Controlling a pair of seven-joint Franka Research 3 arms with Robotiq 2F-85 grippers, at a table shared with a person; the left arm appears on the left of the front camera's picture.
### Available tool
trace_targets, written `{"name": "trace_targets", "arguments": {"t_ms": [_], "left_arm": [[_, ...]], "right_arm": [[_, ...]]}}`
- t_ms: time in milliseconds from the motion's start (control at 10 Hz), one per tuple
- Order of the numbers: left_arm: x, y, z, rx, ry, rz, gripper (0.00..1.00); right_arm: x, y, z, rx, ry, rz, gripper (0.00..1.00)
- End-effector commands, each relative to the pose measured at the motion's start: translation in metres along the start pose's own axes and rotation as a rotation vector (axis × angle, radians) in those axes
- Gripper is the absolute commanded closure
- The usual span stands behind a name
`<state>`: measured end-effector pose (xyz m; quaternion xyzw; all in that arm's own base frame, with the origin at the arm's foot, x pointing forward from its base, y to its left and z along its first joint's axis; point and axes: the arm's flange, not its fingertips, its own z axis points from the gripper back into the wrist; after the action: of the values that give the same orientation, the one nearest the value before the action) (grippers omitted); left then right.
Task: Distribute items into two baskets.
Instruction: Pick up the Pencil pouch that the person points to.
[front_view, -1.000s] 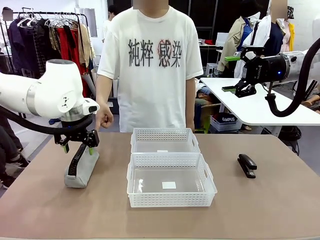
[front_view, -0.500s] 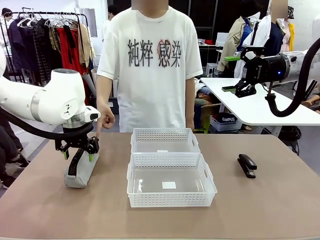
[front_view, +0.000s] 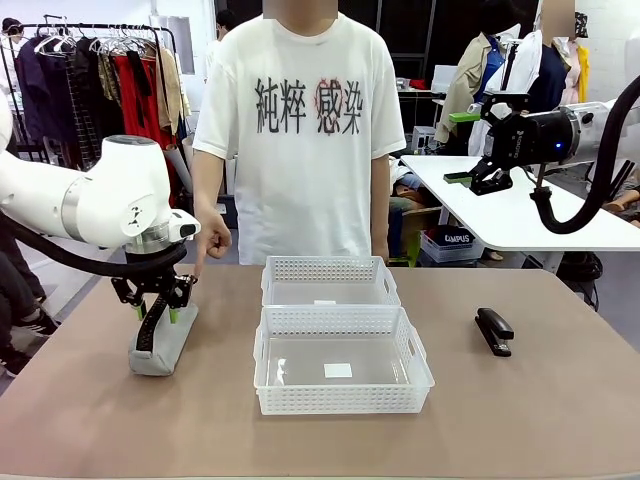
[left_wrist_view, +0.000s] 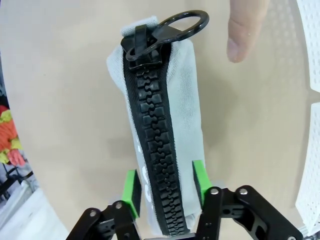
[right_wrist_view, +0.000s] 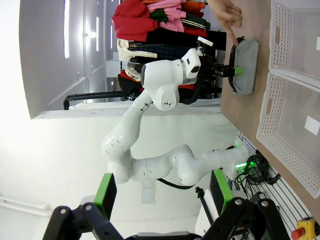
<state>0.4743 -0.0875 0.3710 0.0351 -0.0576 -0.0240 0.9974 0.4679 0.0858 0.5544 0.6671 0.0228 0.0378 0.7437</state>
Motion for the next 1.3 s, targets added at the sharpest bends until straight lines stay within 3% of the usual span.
{"name": "trace_targets", "arguments": {"t_ms": [0,600,800,1200], "left_arm": [[0.001,0.001,0.001,0.045,0.001,0.030,1.00],[-0.009,0.002,0.025,0.072,0.005,0.039,1.00],[-0.009,0.005,0.055,0.043,-0.019,0.027,1.00],[0.011,0.011,0.156,0.011,-0.052,-0.027,1.00]], "right_arm": [[-0.001,0.002,0.000,0.000,-0.001,-0.004,0.00],[-0.001,0.002,0.000,0.000,-0.001,-0.004,0.00],[-0.001,0.002,0.000,0.000,-0.001,-0.004,0.00],[-0.001,0.002,0.000,0.000,-0.001,-0.004,0.00]]}}
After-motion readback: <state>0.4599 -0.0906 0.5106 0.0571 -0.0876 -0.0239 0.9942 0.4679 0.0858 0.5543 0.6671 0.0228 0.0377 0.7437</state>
